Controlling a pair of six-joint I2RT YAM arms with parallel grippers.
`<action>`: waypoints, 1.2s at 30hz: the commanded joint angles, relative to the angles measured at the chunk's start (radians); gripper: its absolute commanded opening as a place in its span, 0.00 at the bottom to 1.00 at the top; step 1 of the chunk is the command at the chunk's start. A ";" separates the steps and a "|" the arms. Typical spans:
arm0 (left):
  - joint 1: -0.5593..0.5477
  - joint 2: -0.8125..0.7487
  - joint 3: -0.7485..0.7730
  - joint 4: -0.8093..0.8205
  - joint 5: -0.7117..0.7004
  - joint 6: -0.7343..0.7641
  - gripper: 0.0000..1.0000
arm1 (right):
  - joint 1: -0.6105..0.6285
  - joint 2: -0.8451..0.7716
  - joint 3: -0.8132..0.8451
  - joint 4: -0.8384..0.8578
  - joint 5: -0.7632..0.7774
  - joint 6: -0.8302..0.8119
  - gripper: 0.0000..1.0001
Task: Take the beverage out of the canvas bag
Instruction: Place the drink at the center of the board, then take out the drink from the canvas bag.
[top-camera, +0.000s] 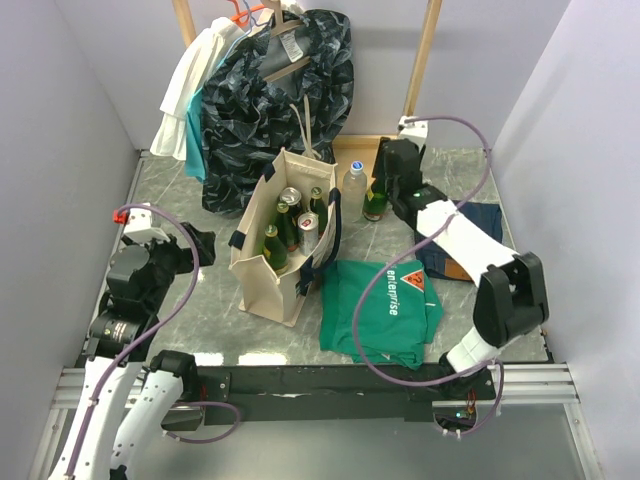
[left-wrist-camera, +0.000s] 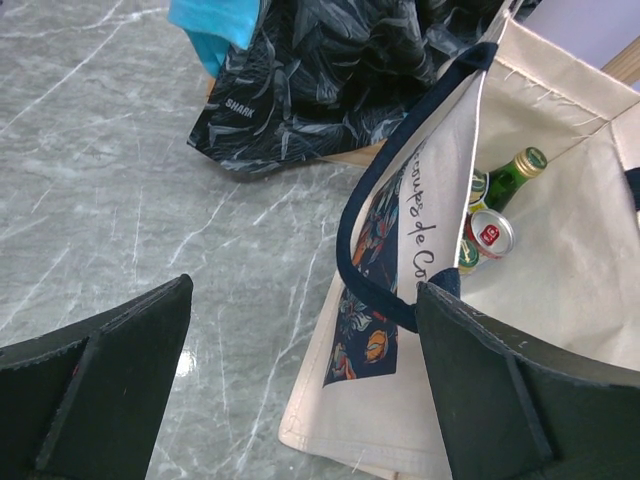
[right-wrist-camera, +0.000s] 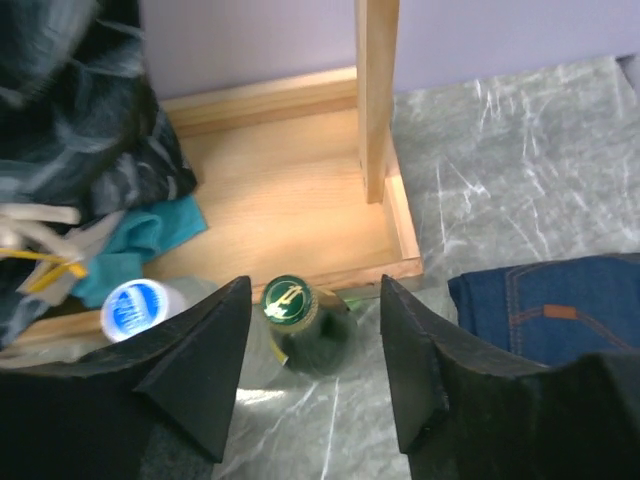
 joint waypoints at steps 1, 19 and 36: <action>0.005 -0.011 0.012 0.027 0.007 -0.008 0.99 | 0.003 -0.112 0.118 -0.161 -0.073 -0.008 0.63; 0.005 0.060 -0.008 0.086 0.314 0.029 0.98 | 0.351 -0.030 0.372 -0.475 -0.445 -0.208 0.59; -0.016 0.170 0.052 0.036 0.561 0.038 0.96 | 0.495 -0.050 0.206 -0.444 -0.628 -0.156 0.53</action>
